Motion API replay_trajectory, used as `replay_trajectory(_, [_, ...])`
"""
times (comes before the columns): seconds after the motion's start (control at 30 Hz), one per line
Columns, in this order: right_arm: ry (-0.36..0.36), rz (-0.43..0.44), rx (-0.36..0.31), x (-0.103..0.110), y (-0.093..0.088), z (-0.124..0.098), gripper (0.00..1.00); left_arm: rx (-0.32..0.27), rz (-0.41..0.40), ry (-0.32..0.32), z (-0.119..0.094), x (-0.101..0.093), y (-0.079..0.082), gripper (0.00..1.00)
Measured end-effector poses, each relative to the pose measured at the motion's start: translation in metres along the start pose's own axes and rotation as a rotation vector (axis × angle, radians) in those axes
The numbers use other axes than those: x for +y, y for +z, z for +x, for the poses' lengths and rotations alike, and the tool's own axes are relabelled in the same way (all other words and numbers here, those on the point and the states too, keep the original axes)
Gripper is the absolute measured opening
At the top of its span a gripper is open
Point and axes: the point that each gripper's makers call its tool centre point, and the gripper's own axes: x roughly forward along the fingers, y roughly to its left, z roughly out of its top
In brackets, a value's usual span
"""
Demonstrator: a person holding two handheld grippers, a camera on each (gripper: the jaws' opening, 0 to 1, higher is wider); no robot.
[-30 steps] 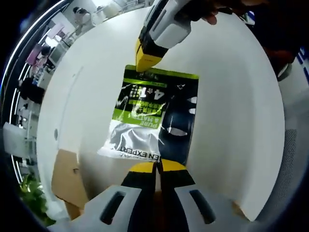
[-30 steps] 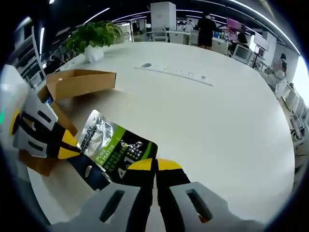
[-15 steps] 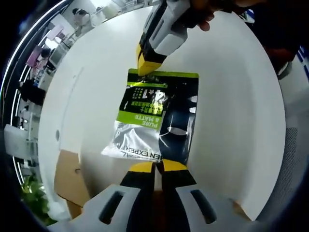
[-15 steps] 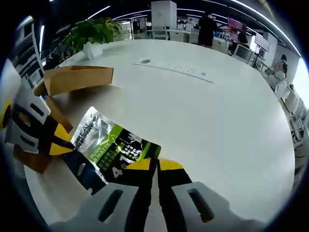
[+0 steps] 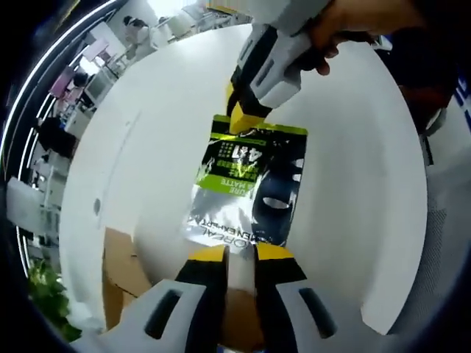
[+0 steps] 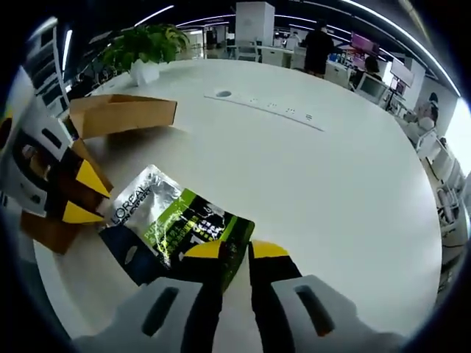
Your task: Operate the shoe box by opening the lid, removing the specified soft item, and placing it in the target area until the item is outside and the box remains undamaged.
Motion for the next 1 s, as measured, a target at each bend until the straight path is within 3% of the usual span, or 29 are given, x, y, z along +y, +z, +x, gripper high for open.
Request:
replay_trajectory(0.4, [-0.005,-0.025,-0.033,0.003,0.009,-0.017,0.17,-0.144,-0.180,-0.035,-0.022,0.000,0.021,0.21])
replay_trajectory(0.6, [0.003,-0.019,-0.053,0.009,0.016,-0.030,0.22,-0.188,-0.236,-0.041,-0.037,0.001,0.025,0.26])
replay_trajectory(1.0, [0.037,-0.049,-0.076,0.032,0.026,-0.058,0.34,-0.273,-0.337,-0.051,-0.064,0.000,0.024,0.46])
